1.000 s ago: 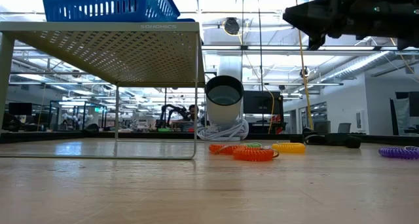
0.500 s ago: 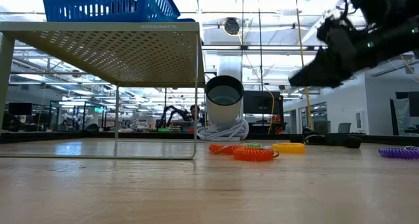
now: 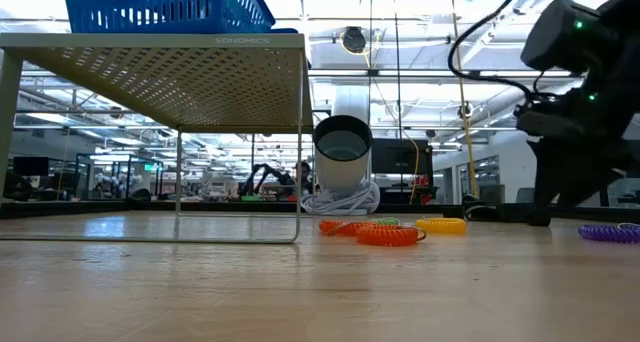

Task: Pick & Place Office Desk Supplies
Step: Put the black rubber band into the middle blue bin on the shelf

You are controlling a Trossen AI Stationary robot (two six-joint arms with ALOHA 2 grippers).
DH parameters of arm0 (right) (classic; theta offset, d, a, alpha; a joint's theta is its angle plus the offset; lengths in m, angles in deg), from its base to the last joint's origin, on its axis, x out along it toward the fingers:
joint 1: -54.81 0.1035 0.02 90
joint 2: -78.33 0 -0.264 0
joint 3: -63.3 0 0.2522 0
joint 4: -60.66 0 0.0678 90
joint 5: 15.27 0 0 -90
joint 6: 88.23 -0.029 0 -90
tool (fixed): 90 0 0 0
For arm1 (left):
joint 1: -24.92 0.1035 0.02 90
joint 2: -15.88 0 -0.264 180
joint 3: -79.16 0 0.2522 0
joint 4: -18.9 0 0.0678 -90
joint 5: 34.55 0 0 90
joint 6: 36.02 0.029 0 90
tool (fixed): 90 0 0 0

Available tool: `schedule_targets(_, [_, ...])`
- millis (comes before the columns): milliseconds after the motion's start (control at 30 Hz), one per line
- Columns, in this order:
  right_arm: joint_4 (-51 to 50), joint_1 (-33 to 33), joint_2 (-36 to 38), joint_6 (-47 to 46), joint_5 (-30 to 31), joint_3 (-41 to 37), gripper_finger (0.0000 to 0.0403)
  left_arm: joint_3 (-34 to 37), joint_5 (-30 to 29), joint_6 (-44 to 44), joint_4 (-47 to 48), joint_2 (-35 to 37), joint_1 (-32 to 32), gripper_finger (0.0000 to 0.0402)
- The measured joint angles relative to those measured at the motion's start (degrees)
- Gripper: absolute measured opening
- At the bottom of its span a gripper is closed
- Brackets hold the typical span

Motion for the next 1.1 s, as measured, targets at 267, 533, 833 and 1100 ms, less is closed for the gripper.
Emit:
schedule_targets(267, [7.61, 0.04, 0.0, -1.06, 3.11, -4.17, 0.0208, 0.0, -0.02, 0.24, -0.09, 0.09, 0.15, 0.0294])
schedule_targets(533, [16.82, 0.04, 0.04, -5.38, 5.08, -10.25, 0.0203, 0.0, -0.02, 0.09, -0.09, 0.09, 0.15, 0.0294])
schedule_targets(833, [22.33, 0.04, 0.0, -6.94, 6.77, -12.27, 0.0187, 0.0, -0.02, -0.37, -0.14, 0.09, 0.17, 0.0294])
schedule_targets(1100, [24.21, 0.04, -0.09, -5.71, 8.65, -12.42, 0.0146, 0.0, -0.02, -0.59, -0.14, 0.09, 0.15, 0.0294])
